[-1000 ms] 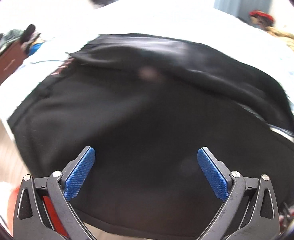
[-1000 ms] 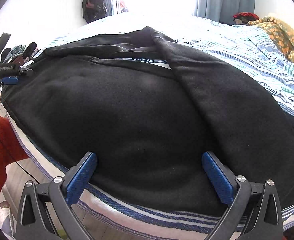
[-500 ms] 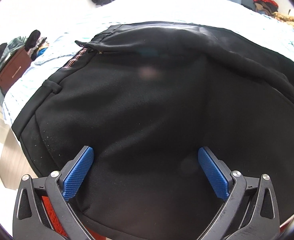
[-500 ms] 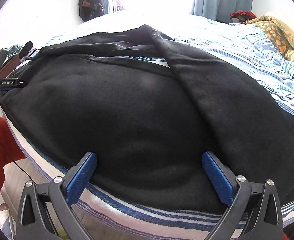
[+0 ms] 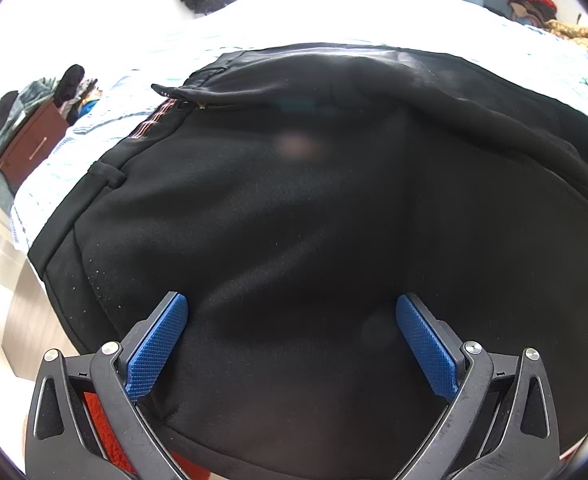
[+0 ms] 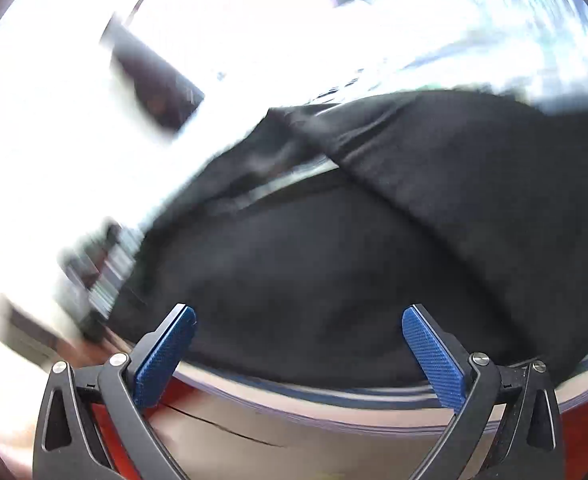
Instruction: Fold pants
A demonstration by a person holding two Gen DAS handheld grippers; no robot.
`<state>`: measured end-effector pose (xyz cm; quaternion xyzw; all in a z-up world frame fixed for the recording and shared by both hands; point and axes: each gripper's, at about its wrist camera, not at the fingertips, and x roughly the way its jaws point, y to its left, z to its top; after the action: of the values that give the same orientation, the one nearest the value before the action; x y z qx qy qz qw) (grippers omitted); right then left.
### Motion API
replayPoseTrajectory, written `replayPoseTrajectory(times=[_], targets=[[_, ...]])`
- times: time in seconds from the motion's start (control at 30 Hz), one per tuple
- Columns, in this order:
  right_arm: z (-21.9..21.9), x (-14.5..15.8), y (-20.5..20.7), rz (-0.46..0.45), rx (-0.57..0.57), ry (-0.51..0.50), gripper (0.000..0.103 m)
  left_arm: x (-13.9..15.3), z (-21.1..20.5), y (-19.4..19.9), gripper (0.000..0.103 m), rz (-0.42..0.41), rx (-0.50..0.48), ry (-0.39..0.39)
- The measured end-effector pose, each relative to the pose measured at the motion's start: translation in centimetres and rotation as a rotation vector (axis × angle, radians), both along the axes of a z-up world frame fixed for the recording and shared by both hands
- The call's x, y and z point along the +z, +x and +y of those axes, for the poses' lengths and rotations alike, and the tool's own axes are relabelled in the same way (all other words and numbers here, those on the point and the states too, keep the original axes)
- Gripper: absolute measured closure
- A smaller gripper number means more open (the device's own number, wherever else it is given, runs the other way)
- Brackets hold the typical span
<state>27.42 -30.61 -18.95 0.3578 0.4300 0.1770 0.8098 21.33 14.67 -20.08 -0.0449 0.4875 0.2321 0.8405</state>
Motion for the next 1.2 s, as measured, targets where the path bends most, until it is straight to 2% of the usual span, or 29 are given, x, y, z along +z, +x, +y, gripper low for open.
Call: replayPoseTrajectory(times=[0.03, 0.07, 0.1, 0.17, 0.2, 0.33, 0.37, 0.43, 0.47, 0.5, 0.6, 0.67, 0.73, 0.8, 0.9, 1.0, 1.07, 1.2], targets=[[-0.6, -0.2, 0.3, 0.015, -0.06, -0.001, 0.006, 0.0, 0.0, 0.0, 0.0, 0.0, 0.002, 0.002], [-1.6, -0.3, 0.3, 0.031, -0.15, -0.016, 0.014, 0.0, -0.1, 0.0, 0.0, -0.001, 0.001, 0.003], [-2.9, -0.5, -0.1, 0.053, -0.275, -0.013, 0.016, 0.0, 0.0, 0.0, 0.001, -0.002, -0.001, 0.002], [-5.7, -1.3, -1.4, 0.073, -0.483, 0.094, 0.016, 0.0, 0.0, -0.1, 0.001, -0.006, -0.007, -0.002], [-6.7, -1.8, -1.8, 0.084, -0.548, 0.145, 0.017, 0.0, 0.0, -0.2, 0.001, -0.01, -0.008, 0.0], [-8.4, -2.6, -1.8, 0.108, -0.662, 0.238, 0.018, -0.1, -0.3, -0.4, 0.0, -0.03, -0.002, 0.022], [-8.6, -2.8, -1.9, 0.112, -0.689, 0.255, 0.02, -0.2, -0.3, -0.4, 0.001, -0.033, 0.0, 0.026], [-9.1, -3.1, -2.1, 0.145, -0.729, 0.227, 0.043, -0.1, -0.3, -0.5, 0.001, -0.034, 0.003, 0.028], [-9.5, -2.9, -1.8, 0.169, -0.727, 0.169, 0.074, 0.0, -0.2, -0.5, 0.001, -0.028, 0.006, 0.021], [-9.6, -2.6, -1.5, 0.181, -0.704, 0.1, 0.094, 0.2, -0.2, -0.5, 0.0, -0.019, 0.008, 0.012], [-10.8, -0.4, -1.6, 0.111, -0.629, -0.001, 0.096, 1.3, -0.2, -0.6, 0.001, 0.001, 0.007, -0.037], [-11.4, 2.2, -1.7, 0.027, -0.571, -0.042, 0.097, 2.3, -0.2, -0.7, 0.001, -0.024, -0.019, -0.123], [-11.4, 5.8, -2.0, -0.086, -0.494, -0.082, 0.097, 3.7, -0.2, -0.5, 0.001, -0.084, -0.056, -0.285], [-11.3, 9.4, -3.1, -0.206, -0.414, -0.103, 0.097, 5.1, -0.3, 0.8, 0.001, -0.133, -0.108, -0.49], [-10.5, 13.4, -4.9, -0.331, -0.313, -0.155, 0.097, 6.5, -0.9, 3.9, 0.001, -0.147, -0.195, -0.686], [-9.7, 15.6, -6.6, -0.405, -0.262, -0.185, 0.097, 7.2, -1.1, 8.0, 0.001, -0.154, -0.254, -0.86], [-9.2, 16.4, -8.2, -0.428, -0.247, -0.177, 0.097, 7.0, -0.7, 10.8, 0.001, -0.151, -0.246, -0.912], [-8.6, 18.0, -12.2, -0.488, -0.211, -0.187, 0.098, 6.8, 0.6, 14.6, 0.001, -0.149, -0.191, -0.929]])
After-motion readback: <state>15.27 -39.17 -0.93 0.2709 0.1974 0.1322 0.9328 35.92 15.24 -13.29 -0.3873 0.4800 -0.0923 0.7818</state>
